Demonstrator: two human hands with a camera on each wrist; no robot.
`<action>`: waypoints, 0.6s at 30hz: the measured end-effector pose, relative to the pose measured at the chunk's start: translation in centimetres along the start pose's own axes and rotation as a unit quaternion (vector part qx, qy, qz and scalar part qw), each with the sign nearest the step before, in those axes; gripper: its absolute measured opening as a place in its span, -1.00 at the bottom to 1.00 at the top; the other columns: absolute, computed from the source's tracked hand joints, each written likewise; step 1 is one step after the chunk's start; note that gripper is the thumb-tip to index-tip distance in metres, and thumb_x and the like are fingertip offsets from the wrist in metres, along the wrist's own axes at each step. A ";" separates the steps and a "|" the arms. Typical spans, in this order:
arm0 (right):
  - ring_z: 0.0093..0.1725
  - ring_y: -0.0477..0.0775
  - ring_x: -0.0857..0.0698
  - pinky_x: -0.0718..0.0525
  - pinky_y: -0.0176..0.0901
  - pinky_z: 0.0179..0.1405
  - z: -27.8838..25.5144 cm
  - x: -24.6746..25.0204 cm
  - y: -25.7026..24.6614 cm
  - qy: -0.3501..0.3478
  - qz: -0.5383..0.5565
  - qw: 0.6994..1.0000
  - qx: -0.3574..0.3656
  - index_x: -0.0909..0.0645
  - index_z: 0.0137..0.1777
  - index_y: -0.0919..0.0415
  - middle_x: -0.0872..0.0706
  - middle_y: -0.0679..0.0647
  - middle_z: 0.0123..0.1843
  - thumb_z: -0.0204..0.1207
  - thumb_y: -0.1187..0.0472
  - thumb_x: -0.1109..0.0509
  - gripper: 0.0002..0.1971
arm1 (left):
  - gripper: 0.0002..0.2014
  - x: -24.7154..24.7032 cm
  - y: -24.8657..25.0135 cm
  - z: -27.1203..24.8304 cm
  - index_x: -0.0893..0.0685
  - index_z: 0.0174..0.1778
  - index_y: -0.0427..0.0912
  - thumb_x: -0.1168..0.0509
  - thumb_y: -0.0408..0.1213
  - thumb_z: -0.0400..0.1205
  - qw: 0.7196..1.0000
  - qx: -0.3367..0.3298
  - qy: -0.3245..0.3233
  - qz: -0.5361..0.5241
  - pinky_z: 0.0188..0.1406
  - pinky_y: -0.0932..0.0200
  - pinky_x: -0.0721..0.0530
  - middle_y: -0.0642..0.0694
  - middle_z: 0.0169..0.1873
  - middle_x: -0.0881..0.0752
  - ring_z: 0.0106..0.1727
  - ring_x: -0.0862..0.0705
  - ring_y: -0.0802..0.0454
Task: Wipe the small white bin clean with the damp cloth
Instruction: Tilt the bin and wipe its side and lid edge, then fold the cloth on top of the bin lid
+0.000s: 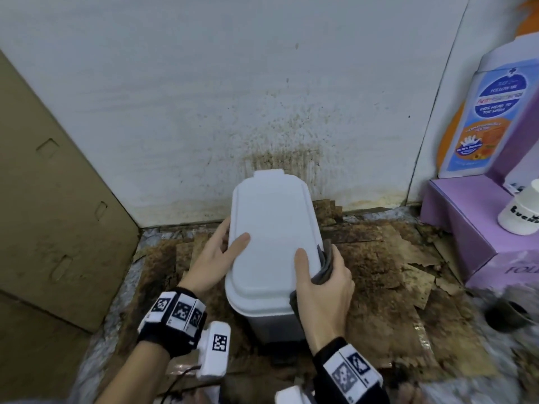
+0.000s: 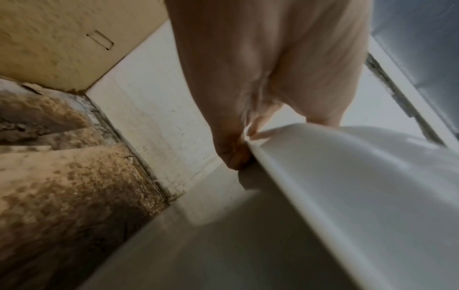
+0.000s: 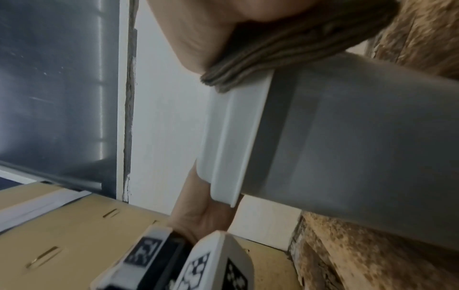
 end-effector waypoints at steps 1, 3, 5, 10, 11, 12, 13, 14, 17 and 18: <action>0.54 0.06 -0.31 -0.38 0.07 0.54 -0.3 -0.2 0.0 0.003 0.001 1.000 0.000 -0.33 0.67 -0.01 -0.45 0.02 0.53 0.53 -0.22 -0.44 -0.25 | -0.36 0.0 -0.1 0.2 -0.38 0.66 0.29 -0.42 0.09 0.66 1.000 0.004 -0.007 0.005 0.38 -0.14 -0.69 0.15 0.51 -0.61 0.44 -0.68 0.10; 0.54 0.02 -0.27 -0.35 0.05 0.55 -0.4 -0.8 0.2 -0.005 0.005 1.000 0.004 -0.29 0.68 -0.03 -0.42 0.00 0.54 0.56 -0.22 -0.41 -0.26 | -0.38 0.1 -0.1 0.4 -0.37 0.67 0.29 -0.39 0.08 0.68 1.000 0.005 -0.006 0.011 0.34 -0.06 -0.73 0.13 0.51 -0.62 0.42 -0.69 0.11; 0.55 0.01 -0.26 -0.33 0.05 0.56 -0.2 -1.3 0.4 -0.018 0.011 1.000 0.012 -0.28 0.69 -0.04 -0.41 0.00 0.54 0.62 -0.20 -0.34 -0.32 | -0.41 0.1 0.0 0.2 -0.37 0.67 0.28 -0.36 0.03 0.71 1.000 0.002 -0.004 0.004 0.26 0.04 -0.76 0.16 0.46 -0.66 0.37 -0.72 0.14; 0.56 -0.01 -0.36 -0.35 0.07 0.58 0.7 -1.3 1.1 -0.034 0.082 0.996 0.016 -0.34 0.66 -0.09 -0.48 -0.12 0.47 0.76 -0.08 -0.17 -0.52 | -0.45 -0.1 -0.1 -0.1 -0.33 0.66 0.36 -0.30 0.06 0.74 1.000 0.003 -0.010 0.008 0.31 -0.04 -0.73 0.20 0.44 -0.67 0.37 -0.72 0.12; 0.55 -0.03 -0.42 -0.39 0.10 0.58 1.0 -1.2 1.3 -0.033 0.112 0.993 0.011 -0.38 0.64 -0.11 -0.51 -0.18 0.43 0.78 -0.05 -0.16 -0.56 | -0.45 -0.1 -0.2 -0.3 -0.32 0.65 0.41 -0.28 0.12 0.73 1.000 0.005 -0.004 0.014 0.37 -0.09 -0.68 0.21 0.48 -0.63 0.42 -0.68 0.11; 0.52 -0.05 -0.48 -0.44 0.11 0.57 1.5 -1.1 1.4 -0.034 0.141 0.989 0.005 -0.42 0.61 -0.10 -0.55 -0.23 0.41 0.78 -0.02 -0.17 -0.59 | -0.45 -0.1 -0.5 -0.2 -0.30 0.63 0.49 -0.27 0.23 0.70 1.000 0.008 0.006 0.028 0.45 -0.16 -0.61 0.21 0.54 -0.56 0.51 -0.60 0.08; 0.48 -0.08 -0.54 -0.48 0.12 0.56 2.1 -1.0 1.6 -0.037 0.164 0.986 -0.001 -0.46 0.59 -0.08 -0.58 -0.25 0.40 0.78 0.03 -0.19 -0.61 | -0.43 0.0 -0.9 -0.1 -0.29 0.59 0.59 -0.26 0.35 0.64 0.999 0.010 0.012 0.043 0.52 -0.25 -0.53 0.19 0.59 -0.49 0.58 -0.51 0.03; 0.45 -0.10 -0.58 -0.51 0.12 0.54 2.6 -0.9 1.7 -0.042 0.181 0.983 -0.007 -0.49 0.57 -0.04 -0.62 -0.24 0.39 0.77 0.08 -0.22 -0.62 | -0.41 0.1 -1.3 0.1 -0.27 0.54 0.67 -0.26 0.44 0.58 0.999 0.013 0.015 0.051 0.56 -0.31 -0.46 0.17 0.63 -0.43 0.63 -0.44 -0.02; 0.34 -0.16 -0.68 -0.62 0.04 0.43 3.7 -0.7 1.7 -0.064 0.203 0.977 -0.008 -0.56 0.52 -0.04 -0.72 -0.22 0.33 0.75 0.19 -0.23 -0.63 | -0.32 0.4 -2.6 0.7 -0.22 0.53 0.72 -0.26 0.55 0.48 0.998 0.018 0.021 0.058 0.61 -0.37 -0.36 0.12 0.70 -0.32 0.72 -0.30 -0.08; 0.32 -0.16 -0.69 -0.64 -0.01 0.38 3.9 -0.7 1.5 -0.068 0.201 0.977 -0.001 -0.59 0.48 -0.09 -0.74 -0.23 0.30 0.75 0.21 -0.22 -0.63 | -0.28 0.4 -2.6 0.6 -0.20 0.56 0.69 -0.25 0.57 0.46 0.998 0.019 0.026 0.058 0.64 -0.38 -0.31 0.12 0.72 -0.29 0.75 -0.24 -0.08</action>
Point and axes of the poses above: each hand's wrist, its own z-axis towards the middle knuckle, its own x-axis out of the back of the hand, y = z × x, the point moved 7 cm from there along z, towards the middle knuckle
